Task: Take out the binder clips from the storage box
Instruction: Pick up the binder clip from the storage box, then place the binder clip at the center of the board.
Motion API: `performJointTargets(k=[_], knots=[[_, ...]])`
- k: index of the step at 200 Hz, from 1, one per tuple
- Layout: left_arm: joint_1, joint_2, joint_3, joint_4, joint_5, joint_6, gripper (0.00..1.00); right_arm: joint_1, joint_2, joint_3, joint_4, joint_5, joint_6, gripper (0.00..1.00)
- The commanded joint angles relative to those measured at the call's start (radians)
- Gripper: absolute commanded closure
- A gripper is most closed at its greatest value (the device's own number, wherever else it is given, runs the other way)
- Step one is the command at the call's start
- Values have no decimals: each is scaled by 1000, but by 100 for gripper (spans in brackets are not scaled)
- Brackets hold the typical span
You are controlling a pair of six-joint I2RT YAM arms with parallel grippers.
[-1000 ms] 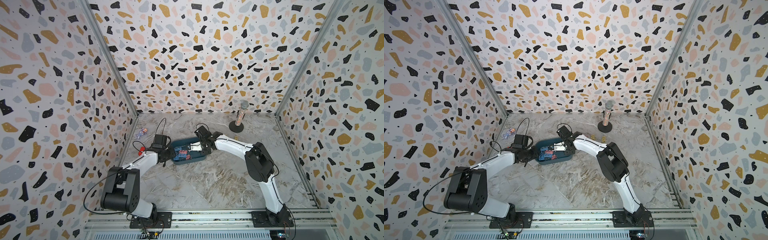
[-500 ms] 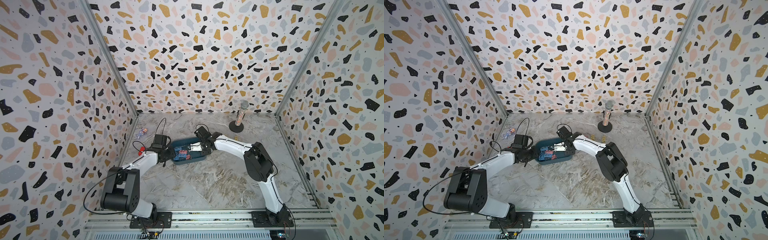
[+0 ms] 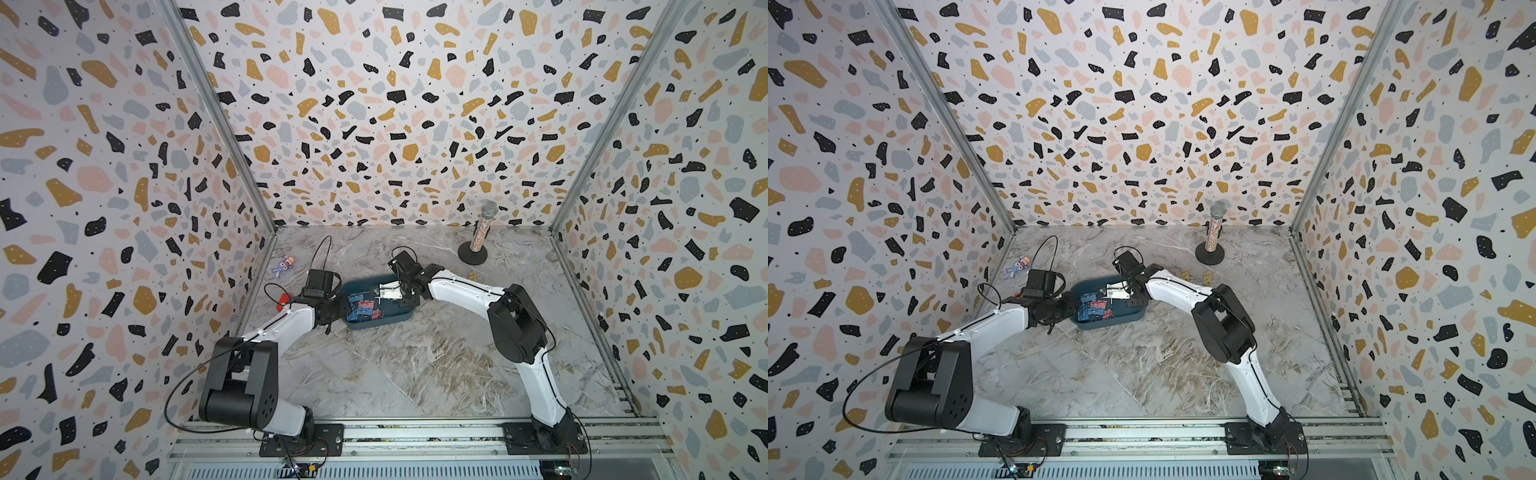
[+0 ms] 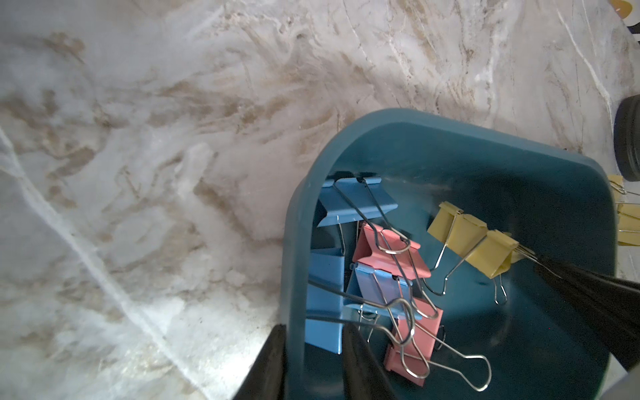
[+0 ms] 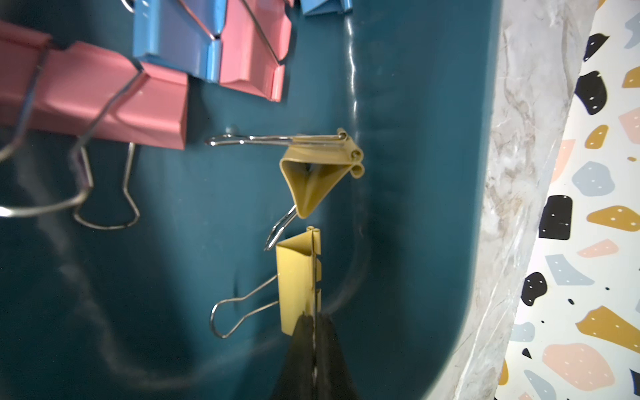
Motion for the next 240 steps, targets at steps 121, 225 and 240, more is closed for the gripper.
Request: performJointTargets(k=[121,225,240], knots=[[4,-20,-2,13,-8,8,70,-22,-308,-150,84,-66,52,100],[4,-32,26,1,-10,10,70,-263,-574,-380,166,-53,16,100],[4,-37,26,1,-13,9,70,-307,-596,-409,177,-55,10,100]])
